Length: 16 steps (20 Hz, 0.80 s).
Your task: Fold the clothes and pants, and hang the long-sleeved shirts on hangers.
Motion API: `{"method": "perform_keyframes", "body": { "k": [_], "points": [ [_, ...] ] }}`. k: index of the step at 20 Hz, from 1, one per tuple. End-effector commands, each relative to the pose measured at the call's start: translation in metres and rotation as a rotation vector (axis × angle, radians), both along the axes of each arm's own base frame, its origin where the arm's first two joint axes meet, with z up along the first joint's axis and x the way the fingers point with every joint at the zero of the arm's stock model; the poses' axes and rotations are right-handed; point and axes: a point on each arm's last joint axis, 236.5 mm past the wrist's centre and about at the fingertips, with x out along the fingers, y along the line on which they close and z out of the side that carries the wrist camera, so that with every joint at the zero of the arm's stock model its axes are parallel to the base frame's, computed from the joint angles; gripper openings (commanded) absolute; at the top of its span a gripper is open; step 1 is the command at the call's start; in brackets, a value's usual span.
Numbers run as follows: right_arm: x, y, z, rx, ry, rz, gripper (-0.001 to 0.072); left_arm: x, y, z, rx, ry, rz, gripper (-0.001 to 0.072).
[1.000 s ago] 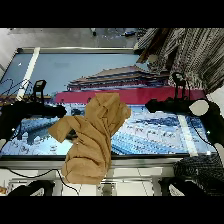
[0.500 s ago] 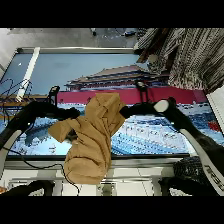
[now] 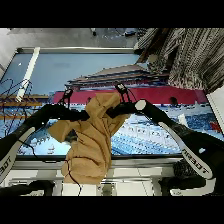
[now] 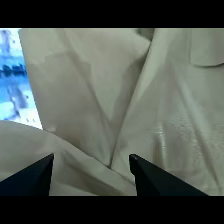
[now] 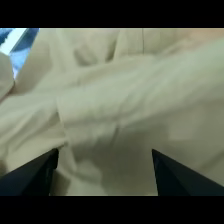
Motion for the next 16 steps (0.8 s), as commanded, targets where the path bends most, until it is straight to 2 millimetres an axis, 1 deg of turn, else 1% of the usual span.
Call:
{"method": "perform_keyframes", "body": {
  "k": [1,2,3,4,5,7,8,9,10,12,13,14,15,16],
  "points": [
    [0.015,0.009,-0.004,0.009,-0.015,-0.006,0.0684,-0.002,-0.007,-0.009,0.004,0.009,-0.016,0.0578],
    [0.021,0.009,-0.007,0.016,-0.008,-0.029,0.0613,-0.001,-0.007,-0.010,0.008,0.001,-0.019,0.0576],
    [0.028,0.009,-0.010,0.029,0.005,-0.070,0.0391,0.000,-0.006,-0.011,0.013,-0.003,-0.017,0.0499],
    [0.034,0.008,-0.012,0.040,0.010,-0.108,0.0091,0.000,-0.005,-0.011,0.016,-0.003,-0.017,0.0124],
    [0.041,0.005,-0.010,0.053,0.004,-0.152,0.0036,0.002,-0.003,-0.012,0.025,-0.010,-0.018,0.0025],
    [0.046,0.004,0.000,0.071,0.003,-0.169,0.0035,0.007,0.006,-0.012,0.032,-0.014,0.003,0.0025],
    [0.046,0.004,0.012,0.081,-0.004,-0.154,0.0035,0.011,0.013,-0.010,0.029,-0.018,0.027,0.0024],
    [0.048,0.003,0.029,0.092,-0.017,-0.139,0.0034,0.017,0.022,-0.004,0.026,-0.032,0.051,0.0024],
    [0.051,-0.001,0.050,0.102,-0.044,-0.128,0.0034,0.024,0.034,0.006,0.022,-0.053,0.080,0.0024],
    [0.055,-0.018,0.106,0.113,-0.127,-0.109,0.0034,0.036,0.059,0.032,0.014,-0.111,0.142,0.0024],
    [0.054,-0.026,0.133,0.118,-0.165,-0.101,0.0034,0.039,0.069,0.047,0.008,-0.139,0.164,0.0024],
    [0.050,-0.034,0.158,0.118,-0.205,-0.092,0.0034,0.038,0.077,0.062,0.002,-0.163,0.173,0.0023],
    [0.046,-0.040,0.178,0.114,-0.238,-0.086,0.0034,0.032,0.079,0.073,-0.002,-0.172,0.151,0.0025],
    [0.041,-0.045,0.192,0.111,-0.263,-0.081,0.0034,0.020,0.075,0.078,-0.011,-0.154,0.110,0.0029]
  ]
}}
